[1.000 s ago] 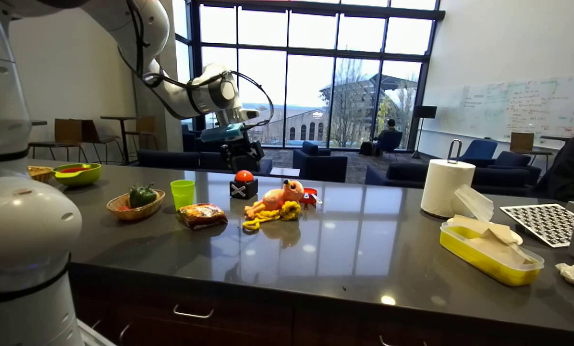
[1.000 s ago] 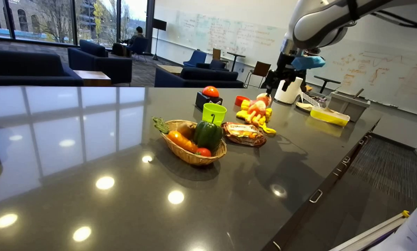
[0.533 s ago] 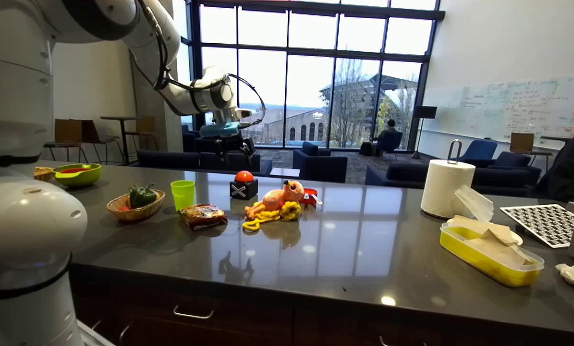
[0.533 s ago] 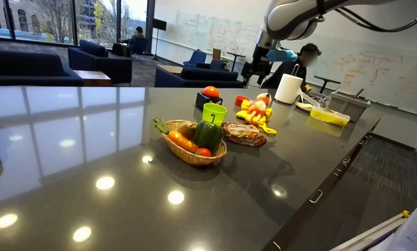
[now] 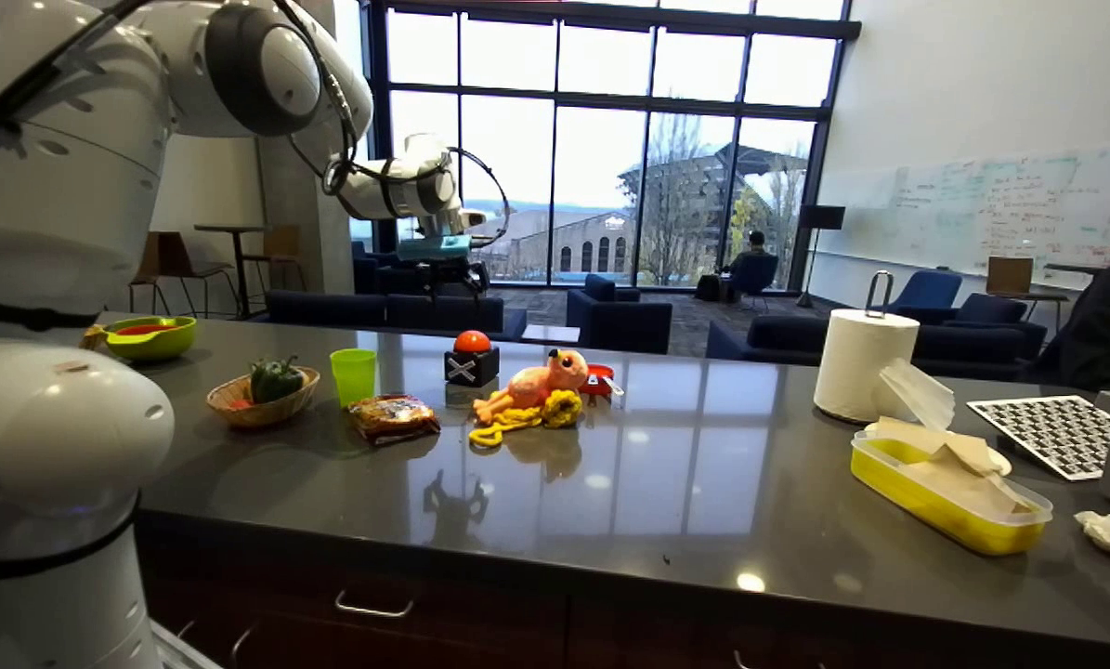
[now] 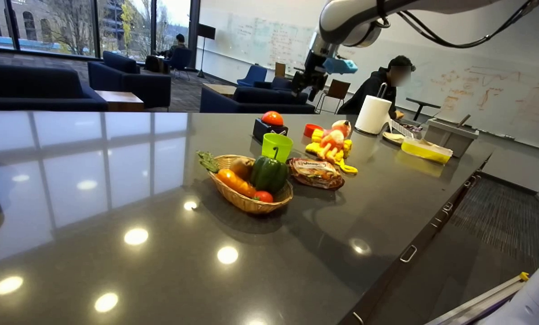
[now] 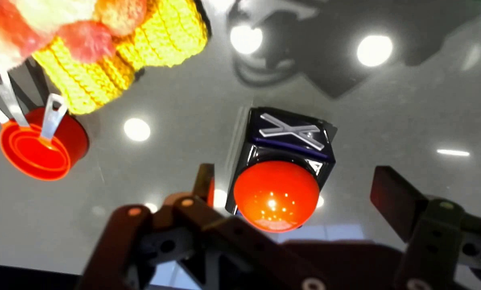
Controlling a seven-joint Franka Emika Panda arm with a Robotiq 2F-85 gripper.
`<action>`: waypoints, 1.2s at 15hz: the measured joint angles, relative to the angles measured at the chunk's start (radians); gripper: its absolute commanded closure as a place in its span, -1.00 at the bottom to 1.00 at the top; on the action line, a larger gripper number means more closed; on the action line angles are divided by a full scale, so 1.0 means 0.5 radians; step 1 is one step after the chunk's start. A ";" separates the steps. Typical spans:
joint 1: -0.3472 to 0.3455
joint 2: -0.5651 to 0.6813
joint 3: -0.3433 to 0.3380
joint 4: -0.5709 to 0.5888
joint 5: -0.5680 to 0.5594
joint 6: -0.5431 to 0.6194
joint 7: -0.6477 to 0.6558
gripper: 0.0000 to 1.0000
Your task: Press the big orange button
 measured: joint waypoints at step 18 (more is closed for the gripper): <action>-0.049 0.834 0.026 1.065 0.195 -0.063 -0.452 1.00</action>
